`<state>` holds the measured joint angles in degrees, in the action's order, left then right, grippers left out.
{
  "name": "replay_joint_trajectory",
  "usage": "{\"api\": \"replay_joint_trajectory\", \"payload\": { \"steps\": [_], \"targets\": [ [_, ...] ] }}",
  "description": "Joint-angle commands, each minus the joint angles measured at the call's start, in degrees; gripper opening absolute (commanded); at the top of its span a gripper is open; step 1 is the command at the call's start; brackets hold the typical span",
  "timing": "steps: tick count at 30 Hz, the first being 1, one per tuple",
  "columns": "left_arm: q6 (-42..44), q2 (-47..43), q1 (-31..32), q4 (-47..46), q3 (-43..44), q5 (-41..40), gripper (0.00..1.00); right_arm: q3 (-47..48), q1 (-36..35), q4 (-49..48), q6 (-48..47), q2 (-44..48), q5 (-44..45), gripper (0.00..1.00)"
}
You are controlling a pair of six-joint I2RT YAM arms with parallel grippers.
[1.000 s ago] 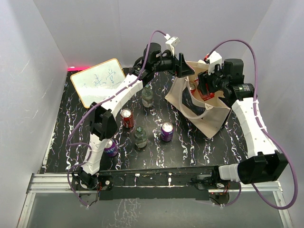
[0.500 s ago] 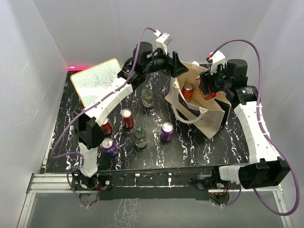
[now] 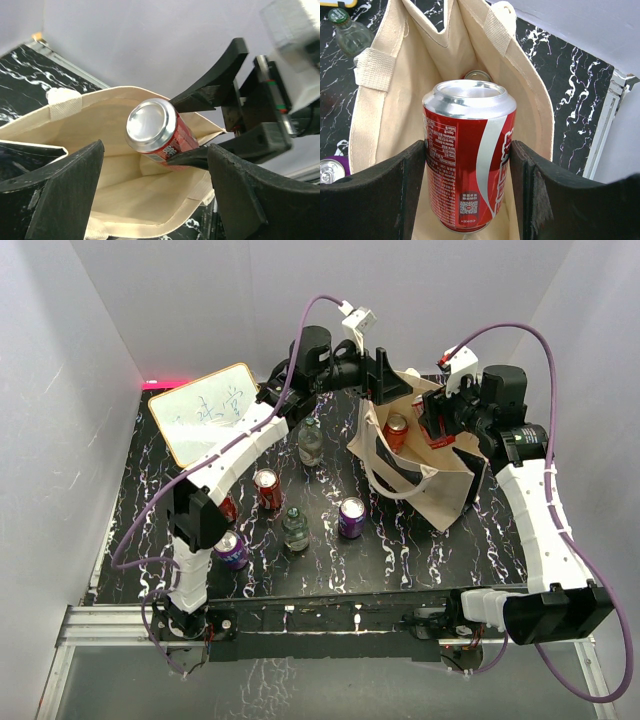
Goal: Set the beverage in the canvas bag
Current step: Place the drink in the canvas bag.
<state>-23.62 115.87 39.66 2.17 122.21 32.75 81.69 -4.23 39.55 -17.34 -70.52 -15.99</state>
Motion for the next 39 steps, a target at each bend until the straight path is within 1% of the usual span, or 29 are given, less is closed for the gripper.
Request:
{"api": "replay_joint_trajectory", "payload": {
  "steps": [1,8,14,20,29,35,39],
  "targets": [
    [-7.0,2.4,0.0,-2.2,4.0,4.1,0.84,3.0,-0.1,-8.2,1.2,3.6,-2.0,0.08],
    [-12.4,5.6,0.3,-3.7,5.7,5.9,0.87,2.6,-0.1,-8.7,1.2,4.9,-2.5,0.08],
    [-15.0,7.3,1.0,-5.5,6.8,7.0,0.92,2.0,-0.1,-8.6,0.8,5.3,-2.6,0.08],
    [-16.2,7.9,1.2,-6.5,6.9,8.3,0.93,2.2,-0.2,-8.9,1.1,5.2,-3.1,0.08],
    [-17.5,9.8,1.6,-6.2,8.8,9.8,0.89,2.5,-0.5,-9.9,1.9,4.4,-3.9,0.08],
    [-18.3,10.6,1.6,-5.7,9.7,10.0,0.88,3.4,-0.7,-10.8,1.9,3.6,-4.1,0.08],
    [-18.3,11.1,1.7,-6.2,10.3,10.8,0.83,3.4,-0.9,-11.2,1.9,3.4,-4.2,0.08]
  ]
}}
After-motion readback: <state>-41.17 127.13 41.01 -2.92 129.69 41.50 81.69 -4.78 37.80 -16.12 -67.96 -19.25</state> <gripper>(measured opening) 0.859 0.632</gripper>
